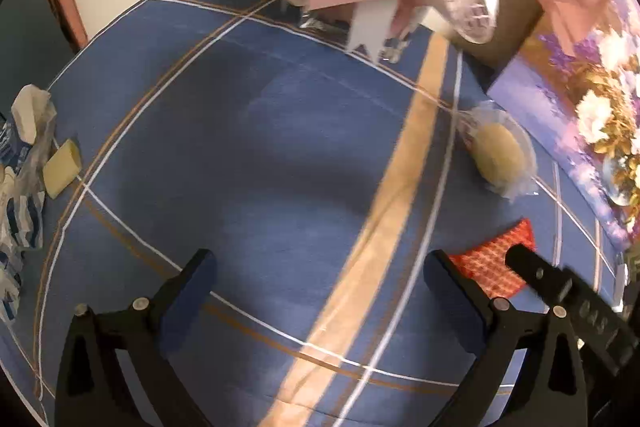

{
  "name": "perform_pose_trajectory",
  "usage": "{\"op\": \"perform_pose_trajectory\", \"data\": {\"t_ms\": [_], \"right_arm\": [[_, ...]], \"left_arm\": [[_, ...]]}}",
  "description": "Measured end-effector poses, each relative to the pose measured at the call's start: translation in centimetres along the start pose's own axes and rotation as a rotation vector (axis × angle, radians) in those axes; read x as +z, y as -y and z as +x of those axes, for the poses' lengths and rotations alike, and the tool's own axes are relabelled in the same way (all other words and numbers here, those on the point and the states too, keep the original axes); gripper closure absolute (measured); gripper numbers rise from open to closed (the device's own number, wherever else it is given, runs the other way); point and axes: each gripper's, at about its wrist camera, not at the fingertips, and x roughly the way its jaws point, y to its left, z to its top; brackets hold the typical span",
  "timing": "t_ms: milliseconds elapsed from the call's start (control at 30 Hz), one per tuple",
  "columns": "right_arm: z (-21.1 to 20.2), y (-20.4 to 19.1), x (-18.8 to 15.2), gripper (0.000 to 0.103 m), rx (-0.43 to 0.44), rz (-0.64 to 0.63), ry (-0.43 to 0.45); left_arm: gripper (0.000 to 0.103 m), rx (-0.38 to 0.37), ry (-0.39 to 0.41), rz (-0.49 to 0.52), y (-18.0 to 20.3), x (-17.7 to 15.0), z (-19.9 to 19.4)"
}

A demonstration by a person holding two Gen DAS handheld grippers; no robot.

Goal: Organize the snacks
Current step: 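Withdraw both open tools from the tray toward the red packet and round-cake packet, then grasp the clear round-cake packet with the left tool while the right tool grasps the red patterned packet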

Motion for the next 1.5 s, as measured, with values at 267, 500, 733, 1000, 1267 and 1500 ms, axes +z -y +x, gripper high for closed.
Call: {"op": "perform_pose_trajectory", "data": {"t_ms": [267, 500, 733, 1000, 1267, 1500], "right_arm": [[2.8, -2.3, 1.4, 0.000, -0.085, 0.043, 0.002], [4.2, -4.9, 1.1, 0.000, -0.165, -0.051, 0.013], [3.9, -5.3, -1.5, 0.000, -0.162, -0.160, -0.005], [3.1, -2.3, -3.2, 0.000, -0.147, -0.214, -0.031], [3.3, -0.8, -2.3, 0.000, -0.152, -0.231, -0.011], [3.9, -0.7, -0.5, 0.013, -0.134, -0.236, 0.009]], "left_arm": [[0.001, 0.014, -0.003, -0.005, -0.6, -0.1, 0.7], [0.001, 0.016, -0.015, -0.002, -0.3, -0.4, 1.2], [0.001, 0.011, -0.039, -0.014, -0.4, -0.9, 1.4], [0.001, -0.012, -0.041, 0.010, 0.8, -1.0, 0.8], [0.001, -0.077, -0.053, 0.036, 3.4, 0.5, 0.8], [0.001, -0.123, -0.049, 0.070, 6.9, 2.3, 1.1]]}}
